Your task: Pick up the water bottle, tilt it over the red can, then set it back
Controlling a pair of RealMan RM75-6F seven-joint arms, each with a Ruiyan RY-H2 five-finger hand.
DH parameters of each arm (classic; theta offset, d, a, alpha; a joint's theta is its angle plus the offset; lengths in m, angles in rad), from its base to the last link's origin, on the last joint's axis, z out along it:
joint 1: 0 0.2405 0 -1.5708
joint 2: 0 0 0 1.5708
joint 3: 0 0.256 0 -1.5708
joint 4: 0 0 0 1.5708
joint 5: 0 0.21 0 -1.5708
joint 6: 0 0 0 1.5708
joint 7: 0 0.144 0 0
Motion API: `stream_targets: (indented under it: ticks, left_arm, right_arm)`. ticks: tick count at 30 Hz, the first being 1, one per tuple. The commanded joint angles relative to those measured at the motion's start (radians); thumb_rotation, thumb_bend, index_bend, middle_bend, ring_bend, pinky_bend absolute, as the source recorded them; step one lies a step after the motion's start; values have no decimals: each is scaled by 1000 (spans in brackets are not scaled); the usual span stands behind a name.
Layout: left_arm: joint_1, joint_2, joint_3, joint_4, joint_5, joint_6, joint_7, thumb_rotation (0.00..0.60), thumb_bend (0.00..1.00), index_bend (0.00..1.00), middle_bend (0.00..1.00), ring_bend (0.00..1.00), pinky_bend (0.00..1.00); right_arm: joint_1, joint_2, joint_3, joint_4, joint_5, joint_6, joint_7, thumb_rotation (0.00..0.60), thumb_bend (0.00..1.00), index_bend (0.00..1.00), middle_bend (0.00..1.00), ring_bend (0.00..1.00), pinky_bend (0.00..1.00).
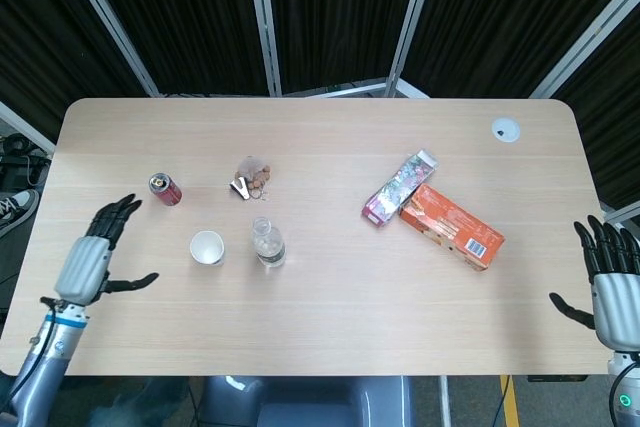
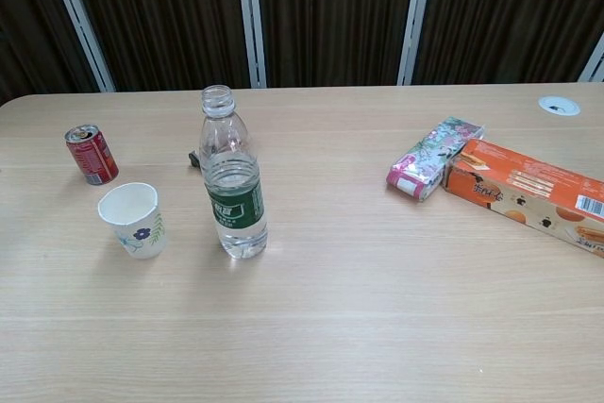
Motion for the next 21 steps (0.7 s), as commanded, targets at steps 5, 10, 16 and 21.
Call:
stream_targets:
  ticks: [5, 10, 16, 21]
  left_arm:
    - [-216, -178, -46, 116, -68, -308, -312, 600, 0, 0, 0, 0, 0]
    - [-271, -248, -52, 186, -76, -352, -303, 600, 0, 0, 0, 0, 0]
    - [-302, -303, -62, 247, -85, -352, -295, 600, 0, 0, 0, 0, 0]
    - [-331, -349, -64, 323, -118, -403, -341, 600, 0, 0, 0, 0, 0]
  right_arm:
    - [10, 0, 16, 15, 62, -44, -5, 600, 0, 0, 0, 0, 0]
    - [13, 0, 27, 26, 96, -60, -6, 600, 0, 0, 0, 0, 0]
    - [13, -3, 33, 45, 119, -72, 1, 600, 0, 0, 0, 0, 0]
    - [15, 3, 36, 52, 152, -104, 16, 600, 0, 0, 0, 0, 0]
